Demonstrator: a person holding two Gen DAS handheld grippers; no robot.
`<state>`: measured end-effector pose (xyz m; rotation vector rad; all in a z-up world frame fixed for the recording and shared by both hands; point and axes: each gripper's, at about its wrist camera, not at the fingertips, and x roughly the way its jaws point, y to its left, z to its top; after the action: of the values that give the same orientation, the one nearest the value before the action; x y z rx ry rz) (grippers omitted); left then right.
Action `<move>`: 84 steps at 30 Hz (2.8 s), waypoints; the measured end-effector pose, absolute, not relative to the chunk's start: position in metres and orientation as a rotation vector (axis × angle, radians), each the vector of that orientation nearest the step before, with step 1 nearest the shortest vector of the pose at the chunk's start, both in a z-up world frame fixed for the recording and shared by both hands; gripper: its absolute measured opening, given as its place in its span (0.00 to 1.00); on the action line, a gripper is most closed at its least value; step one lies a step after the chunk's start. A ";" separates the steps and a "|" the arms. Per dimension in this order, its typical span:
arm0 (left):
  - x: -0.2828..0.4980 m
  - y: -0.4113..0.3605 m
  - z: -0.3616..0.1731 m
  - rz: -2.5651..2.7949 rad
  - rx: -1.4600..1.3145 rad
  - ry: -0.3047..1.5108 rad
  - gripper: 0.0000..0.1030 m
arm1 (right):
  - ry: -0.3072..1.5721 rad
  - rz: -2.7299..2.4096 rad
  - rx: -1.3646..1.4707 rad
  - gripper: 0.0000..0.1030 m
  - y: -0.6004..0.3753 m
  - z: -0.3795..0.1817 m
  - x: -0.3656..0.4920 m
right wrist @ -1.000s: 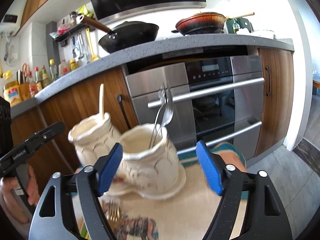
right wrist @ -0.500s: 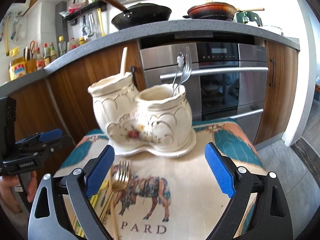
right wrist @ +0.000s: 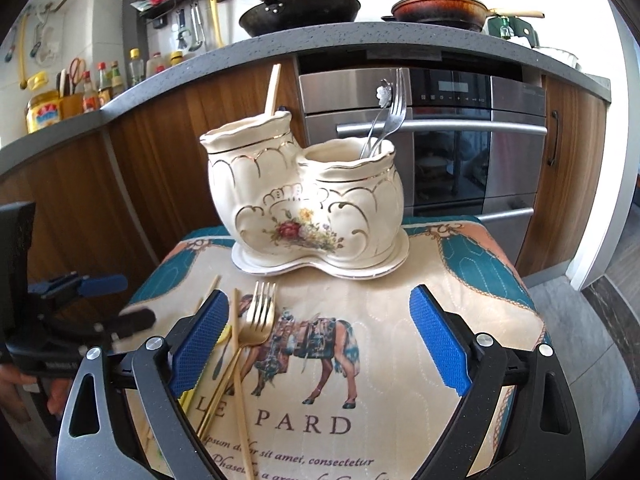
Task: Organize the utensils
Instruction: 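Move both open tools back down to the utensils on the placemat, then grasp a wooden chopstick with the left tool while the right tool grasps a gold fork, then lift the chopstick with the left tool while the right tool carries the gold fork to the holder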
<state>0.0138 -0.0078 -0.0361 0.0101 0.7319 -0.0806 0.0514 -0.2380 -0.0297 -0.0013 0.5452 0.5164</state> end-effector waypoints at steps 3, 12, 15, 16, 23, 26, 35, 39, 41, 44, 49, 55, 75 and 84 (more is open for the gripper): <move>0.014 -0.013 -0.043 -0.080 0.031 0.781 0.78 | 0.550 0.529 -0.011 0.89 -0.236 -0.030 0.051; 0.016 -0.020 -0.062 -0.086 0.041 0.878 0.60 | 0.564 0.541 -0.045 0.89 -0.234 -0.032 0.049; 0.020 -0.021 -0.064 -0.097 0.028 0.887 0.58 | 0.592 0.552 -0.059 0.89 -0.230 -0.035 0.050; 0.022 -0.021 -0.064 -0.096 0.027 0.888 0.53 | 0.599 0.557 -0.070 0.89 -0.228 -0.036 0.050; 0.028 -0.019 -0.065 -0.090 0.029 0.909 0.43 | 0.608 0.579 -0.093 0.89 -0.223 -0.038 0.046; 0.034 -0.025 -0.065 -0.084 0.066 0.910 0.35 | 0.619 0.584 -0.099 0.89 -0.221 -0.039 0.045; 0.036 -0.009 -0.061 -0.104 0.048 0.926 0.06 | 0.736 0.644 -0.138 0.69 -0.205 -0.056 0.046; 0.034 -0.007 -0.061 -0.104 0.044 0.923 0.06 | 0.778 0.671 -0.147 0.49 -0.192 -0.062 0.046; 0.032 -0.007 -0.061 -0.104 0.051 0.921 0.06 | 0.790 0.687 -0.153 0.42 -0.186 -0.063 0.045; 0.031 -0.009 -0.062 -0.102 0.060 0.917 0.06 | 0.810 0.688 -0.182 0.32 -0.174 -0.068 0.044; 0.032 -0.010 -0.062 -0.108 0.054 0.917 0.06 | 0.835 0.654 -0.196 0.22 -0.163 -0.075 0.050; 0.034 -0.005 -0.062 -0.113 0.029 0.915 0.06 | 0.835 0.646 -0.159 0.10 -0.166 -0.075 0.056; 0.003 0.009 0.002 -0.208 -0.135 0.631 0.06 | 0.583 0.734 0.033 0.06 -0.214 -0.016 0.032; -0.007 0.008 0.031 -0.254 -0.164 0.451 0.06 | 0.390 0.706 0.049 0.06 -0.228 0.013 0.017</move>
<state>-0.0075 0.0080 0.0311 -0.1644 0.4512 -0.2538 0.0172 -0.2282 0.0127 0.0491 0.3896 0.7057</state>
